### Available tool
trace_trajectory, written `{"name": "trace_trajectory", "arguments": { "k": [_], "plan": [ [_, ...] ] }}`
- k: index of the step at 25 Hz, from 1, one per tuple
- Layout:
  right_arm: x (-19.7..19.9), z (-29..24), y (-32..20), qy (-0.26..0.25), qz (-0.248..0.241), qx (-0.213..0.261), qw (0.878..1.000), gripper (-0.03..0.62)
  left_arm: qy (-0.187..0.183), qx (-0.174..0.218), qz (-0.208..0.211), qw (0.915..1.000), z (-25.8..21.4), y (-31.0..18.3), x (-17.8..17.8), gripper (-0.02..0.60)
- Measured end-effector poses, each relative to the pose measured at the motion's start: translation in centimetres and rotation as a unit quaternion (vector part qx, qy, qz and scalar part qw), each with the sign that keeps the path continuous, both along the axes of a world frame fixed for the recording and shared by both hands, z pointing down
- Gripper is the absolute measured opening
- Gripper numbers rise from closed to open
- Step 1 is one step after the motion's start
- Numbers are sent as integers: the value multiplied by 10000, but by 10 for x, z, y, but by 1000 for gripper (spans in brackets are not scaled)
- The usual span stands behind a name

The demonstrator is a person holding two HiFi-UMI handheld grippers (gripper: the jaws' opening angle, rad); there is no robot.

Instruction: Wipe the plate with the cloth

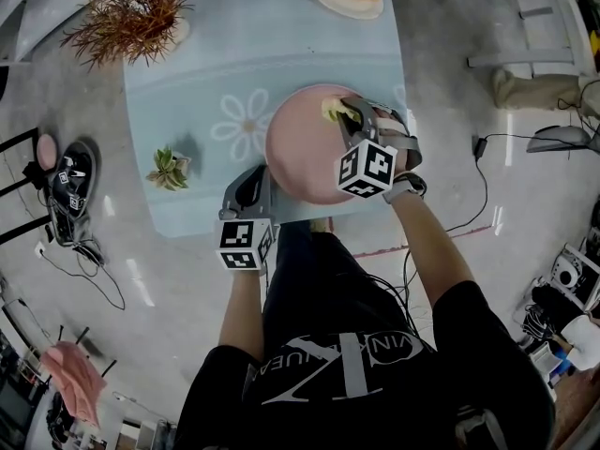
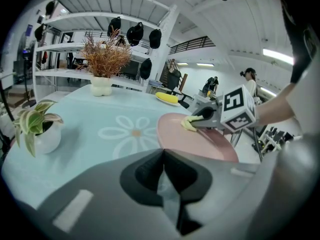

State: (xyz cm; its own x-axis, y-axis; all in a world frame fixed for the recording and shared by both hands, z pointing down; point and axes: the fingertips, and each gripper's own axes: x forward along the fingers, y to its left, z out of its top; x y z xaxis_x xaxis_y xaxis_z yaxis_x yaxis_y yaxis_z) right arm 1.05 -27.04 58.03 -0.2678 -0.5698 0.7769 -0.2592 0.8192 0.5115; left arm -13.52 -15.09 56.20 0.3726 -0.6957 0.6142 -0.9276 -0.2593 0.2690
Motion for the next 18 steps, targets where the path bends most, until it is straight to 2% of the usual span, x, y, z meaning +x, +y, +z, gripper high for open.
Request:
{"name": "trace_trajectory", "arguments": {
  "k": [7,10,13,18],
  "plan": [
    [29,1,24,177,312,-173,9992,49,-7,21,25,10000,0,4,2,0],
    [40,2,43,71,496,-411,9979,49,10,61,-35,10000,-2,3,2,0],
    [47,3,63,-98,745,-718,9946,49,213,53,-275,9994,-3,1,-1,0],
    [47,3,96,-95,713,-1048,9919,49,266,-28,-360,9990,-2,2,0,0]
  ]
}}
